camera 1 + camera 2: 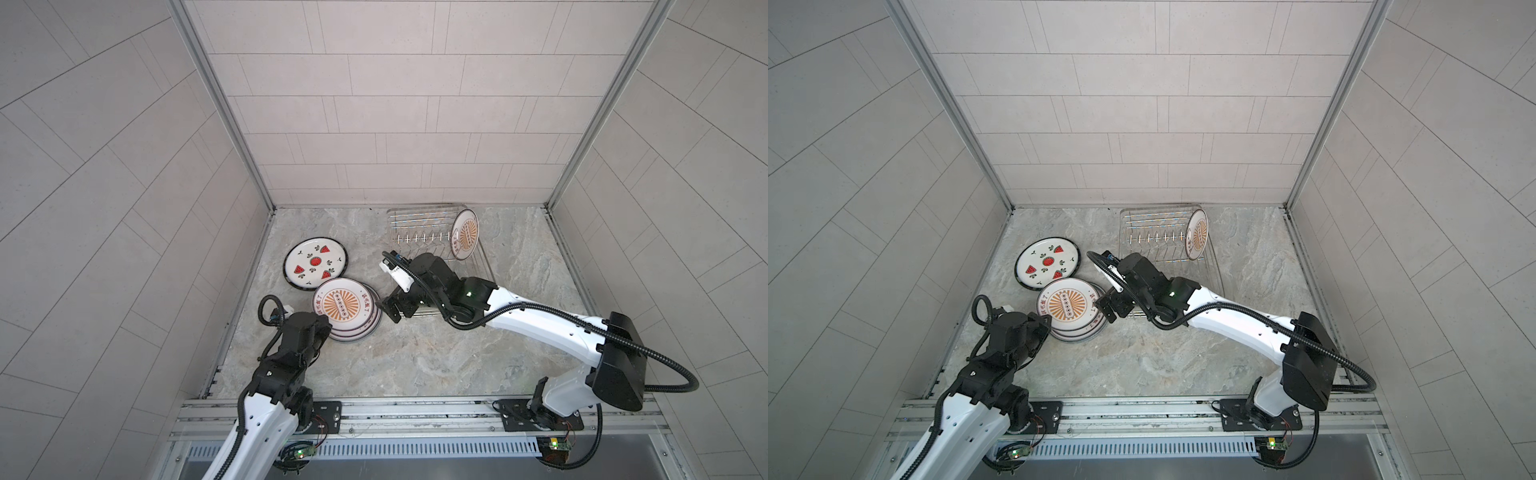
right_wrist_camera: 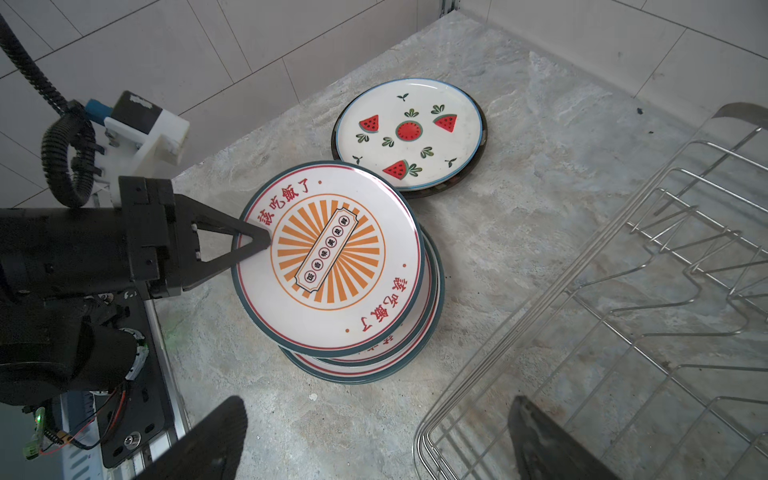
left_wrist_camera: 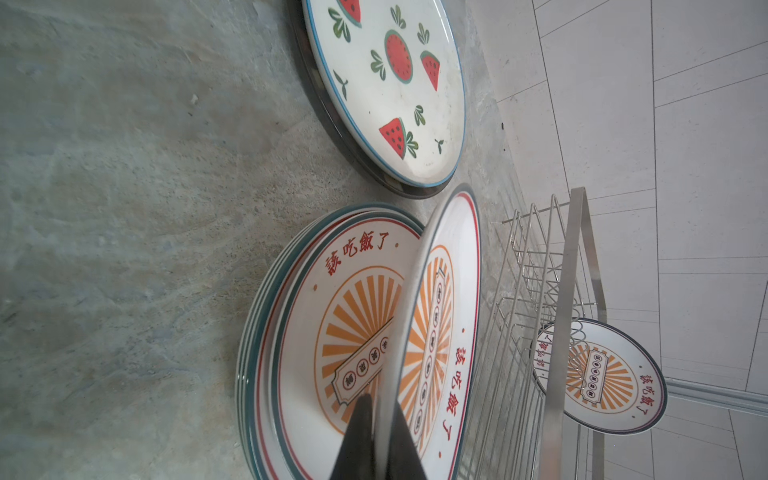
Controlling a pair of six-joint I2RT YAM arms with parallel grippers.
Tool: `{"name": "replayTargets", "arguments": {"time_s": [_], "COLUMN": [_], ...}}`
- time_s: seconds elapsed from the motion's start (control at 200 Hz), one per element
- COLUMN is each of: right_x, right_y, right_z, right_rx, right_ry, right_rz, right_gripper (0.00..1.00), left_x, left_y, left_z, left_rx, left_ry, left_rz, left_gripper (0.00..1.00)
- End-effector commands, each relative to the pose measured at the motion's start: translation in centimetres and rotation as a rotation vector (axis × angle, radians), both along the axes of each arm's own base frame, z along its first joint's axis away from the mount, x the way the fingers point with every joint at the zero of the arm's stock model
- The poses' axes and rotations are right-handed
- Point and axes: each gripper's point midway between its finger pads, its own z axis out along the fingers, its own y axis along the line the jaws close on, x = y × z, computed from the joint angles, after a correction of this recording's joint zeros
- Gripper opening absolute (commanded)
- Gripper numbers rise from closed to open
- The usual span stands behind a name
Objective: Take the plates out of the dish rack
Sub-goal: 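Lay the sunburst plate flat on the plate stack with left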
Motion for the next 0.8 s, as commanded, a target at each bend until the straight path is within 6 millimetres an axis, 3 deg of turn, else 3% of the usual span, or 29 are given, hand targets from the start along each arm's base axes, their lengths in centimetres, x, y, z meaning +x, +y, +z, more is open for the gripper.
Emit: {"name": "replayTargets", "arguments": {"time_s": [0.0,0.405,0.425,0.495,0.796], "right_x": [0.2,0.5,0.5,0.5,0.7], "right_y": [0.3,0.3,0.3,0.4,0.6], "right_z": [0.3,-0.3,-0.3,-0.3,-0.6], "right_rx": [-0.012,-0.039,-0.038,-0.039,-0.050], "right_ry": [-0.016,-0.012,-0.012,-0.009,0.001], "right_rz": [0.001,-0.016,-0.016,-0.016,-0.019], "right_gripper": [1.00,1.00,1.00,1.00,1.00], "left_x": [0.6,0.9,0.6,0.7,0.6], "left_y": [-0.2,-0.5,-0.5,-0.5,0.0], "left_z": [1.0,0.3,-0.8,-1.1,-2.0], "left_rx": [-0.037,-0.033,-0.028,-0.029,-0.016], "left_ry": [-0.034,0.001,0.024,0.031,0.040], "left_rz": [0.010,0.003,0.002,0.002,0.029], "left_gripper": [0.00,0.05,0.05,0.06,0.33]}}
